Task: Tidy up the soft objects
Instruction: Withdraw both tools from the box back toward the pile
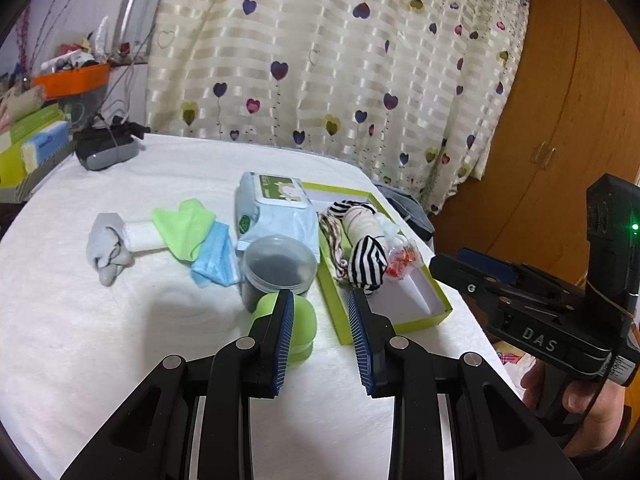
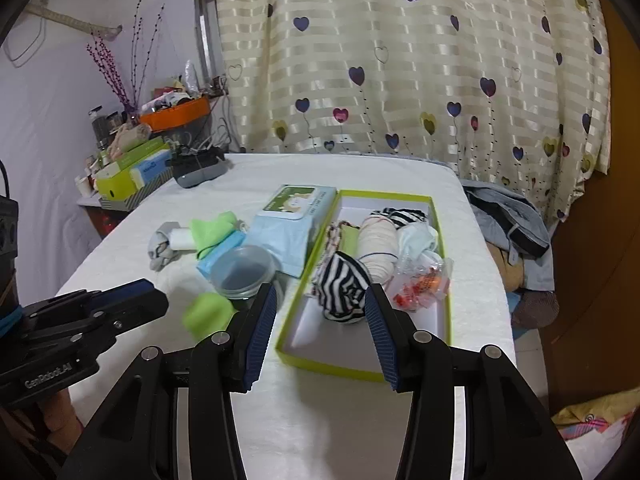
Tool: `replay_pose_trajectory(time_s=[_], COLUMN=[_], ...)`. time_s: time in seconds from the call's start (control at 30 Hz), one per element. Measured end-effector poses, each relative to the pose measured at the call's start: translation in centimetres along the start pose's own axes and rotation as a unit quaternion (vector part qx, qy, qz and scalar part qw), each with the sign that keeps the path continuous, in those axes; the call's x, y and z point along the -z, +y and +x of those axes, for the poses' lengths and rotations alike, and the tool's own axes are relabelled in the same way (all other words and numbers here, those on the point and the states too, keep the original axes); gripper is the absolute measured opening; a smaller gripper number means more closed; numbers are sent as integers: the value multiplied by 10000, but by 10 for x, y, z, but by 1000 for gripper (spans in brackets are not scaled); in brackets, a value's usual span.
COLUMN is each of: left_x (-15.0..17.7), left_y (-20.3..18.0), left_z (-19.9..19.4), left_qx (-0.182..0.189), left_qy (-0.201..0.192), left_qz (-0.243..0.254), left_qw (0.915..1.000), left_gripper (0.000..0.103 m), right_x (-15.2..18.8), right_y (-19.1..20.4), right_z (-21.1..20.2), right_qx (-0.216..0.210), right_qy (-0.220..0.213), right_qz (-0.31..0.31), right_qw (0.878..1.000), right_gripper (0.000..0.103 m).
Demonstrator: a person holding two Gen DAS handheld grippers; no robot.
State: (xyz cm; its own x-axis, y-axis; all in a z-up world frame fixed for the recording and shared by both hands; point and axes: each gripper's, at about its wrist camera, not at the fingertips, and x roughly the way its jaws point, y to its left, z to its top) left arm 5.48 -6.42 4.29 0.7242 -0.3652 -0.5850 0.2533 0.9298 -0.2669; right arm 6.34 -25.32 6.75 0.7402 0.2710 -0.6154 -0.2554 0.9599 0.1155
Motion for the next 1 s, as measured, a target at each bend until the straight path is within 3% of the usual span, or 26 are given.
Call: replay_pose_trajectory(time_s=[1.0], left_x=[9], left_y=[60], left_z=[-11], left_qx=[-437], left_qy=[-38], left_qz=[-534], left_qw=[9976], left_gripper=[27], right_x=[-1], right_y=[58], right_z=[6], right_qx=[-608], right_qy=[30], right_qz=[-494], right_qw=[9969], right_gripper=[47])
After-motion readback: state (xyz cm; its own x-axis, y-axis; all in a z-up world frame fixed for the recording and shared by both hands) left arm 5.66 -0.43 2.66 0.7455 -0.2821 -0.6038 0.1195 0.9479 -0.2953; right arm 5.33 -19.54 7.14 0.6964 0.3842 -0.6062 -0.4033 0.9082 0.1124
